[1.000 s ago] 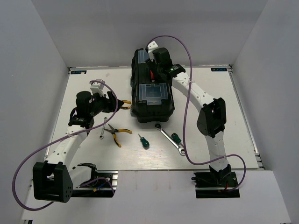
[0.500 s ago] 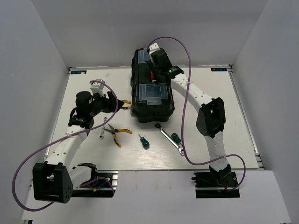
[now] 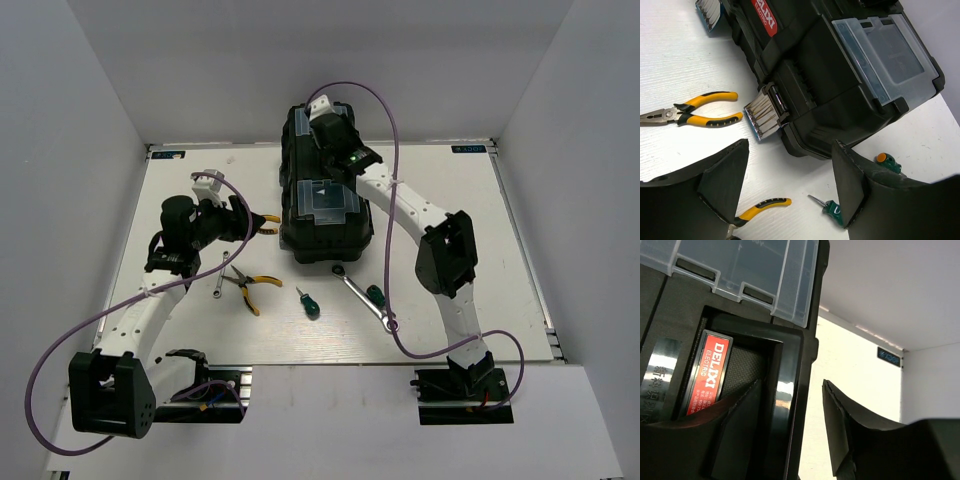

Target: Sort the tools into containers

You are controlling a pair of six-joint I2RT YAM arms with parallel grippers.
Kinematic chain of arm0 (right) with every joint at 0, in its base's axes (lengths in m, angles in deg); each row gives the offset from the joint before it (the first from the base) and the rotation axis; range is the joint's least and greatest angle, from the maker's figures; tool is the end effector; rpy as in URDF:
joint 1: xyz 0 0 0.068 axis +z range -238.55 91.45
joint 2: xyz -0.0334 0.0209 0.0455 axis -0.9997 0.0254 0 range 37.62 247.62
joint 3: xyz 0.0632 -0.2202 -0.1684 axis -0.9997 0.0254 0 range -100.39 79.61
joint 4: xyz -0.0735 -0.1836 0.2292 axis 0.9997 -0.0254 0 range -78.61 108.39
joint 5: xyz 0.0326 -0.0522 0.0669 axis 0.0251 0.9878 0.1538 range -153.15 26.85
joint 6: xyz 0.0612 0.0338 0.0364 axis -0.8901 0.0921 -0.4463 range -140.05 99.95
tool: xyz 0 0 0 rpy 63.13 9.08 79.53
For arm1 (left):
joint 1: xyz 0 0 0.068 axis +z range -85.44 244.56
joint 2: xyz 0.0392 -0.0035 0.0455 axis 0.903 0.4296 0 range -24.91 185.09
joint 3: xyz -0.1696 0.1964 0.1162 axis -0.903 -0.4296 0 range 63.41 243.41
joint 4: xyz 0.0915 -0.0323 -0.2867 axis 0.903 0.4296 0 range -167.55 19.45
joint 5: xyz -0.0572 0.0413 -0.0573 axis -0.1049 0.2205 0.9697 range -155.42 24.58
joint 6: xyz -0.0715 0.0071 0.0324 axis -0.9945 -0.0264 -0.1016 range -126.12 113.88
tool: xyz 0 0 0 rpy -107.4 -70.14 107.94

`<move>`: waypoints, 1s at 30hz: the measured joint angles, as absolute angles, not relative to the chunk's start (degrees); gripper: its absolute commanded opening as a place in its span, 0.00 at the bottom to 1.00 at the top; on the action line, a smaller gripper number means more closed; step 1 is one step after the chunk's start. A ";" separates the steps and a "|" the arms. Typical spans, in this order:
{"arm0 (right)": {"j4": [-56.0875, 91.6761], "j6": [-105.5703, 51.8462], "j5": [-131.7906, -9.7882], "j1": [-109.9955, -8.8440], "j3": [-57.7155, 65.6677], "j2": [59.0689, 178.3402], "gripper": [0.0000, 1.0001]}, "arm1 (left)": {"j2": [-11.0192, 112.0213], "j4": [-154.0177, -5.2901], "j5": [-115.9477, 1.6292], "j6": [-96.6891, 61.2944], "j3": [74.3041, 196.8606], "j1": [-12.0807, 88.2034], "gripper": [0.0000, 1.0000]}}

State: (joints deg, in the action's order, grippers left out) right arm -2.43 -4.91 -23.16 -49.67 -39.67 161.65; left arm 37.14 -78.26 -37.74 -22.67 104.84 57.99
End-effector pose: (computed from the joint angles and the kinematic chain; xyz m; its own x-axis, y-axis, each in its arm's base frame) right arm 0.4792 0.3305 0.3237 -0.3167 -0.5122 -0.7983 -0.1163 0.8563 -0.5033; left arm 0.3022 -0.0665 0.2662 -0.4767 -0.1990 -0.8562 0.4166 0.8065 -0.4194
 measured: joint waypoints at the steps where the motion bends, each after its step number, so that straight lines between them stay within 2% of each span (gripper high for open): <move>1: -2.01 -4.23 -22.72 -49.48 -39.67 161.65 0.57 | 37.14 -78.28 -37.72 -22.67 104.84 57.99 0.77; 7: 0.00 -0.80 -20.56 -48.47 -39.67 161.65 0.54 | 36.92 -78.28 -37.74 -22.67 104.84 57.99 0.77; 10: 0.52 -0.26 -20.49 -48.12 -39.67 161.65 0.41 | 36.70 -78.33 -37.72 -22.67 104.84 57.99 0.77; 11: 0.54 -0.41 -20.80 -47.97 -39.67 161.67 0.31 | 36.68 -78.39 -37.72 -22.67 104.84 57.99 0.77; 13: 0.89 -0.93 -20.06 -47.69 -39.67 161.87 0.20 | 36.66 -78.46 -37.72 -22.67 104.84 57.99 0.77; 14: 0.94 -1.13 -19.55 -47.66 -39.67 161.87 0.12 | 36.66 -78.46 -37.74 -22.67 104.84 57.99 0.77; 17: 0.54 -1.11 -19.58 -47.93 -39.67 161.87 0.01 | 36.52 -78.44 -37.74 -22.67 104.82 57.99 0.77; 25: 2.05 3.48 -19.21 -46.99 -39.37 161.87 0.00 | 36.11 -78.46 -37.78 -22.67 104.84 57.99 0.77; 30: 8.26 13.78 -16.41 -45.06 -37.23 162.09 0.00 | 36.09 -78.46 -37.89 -22.65 104.84 57.99 0.77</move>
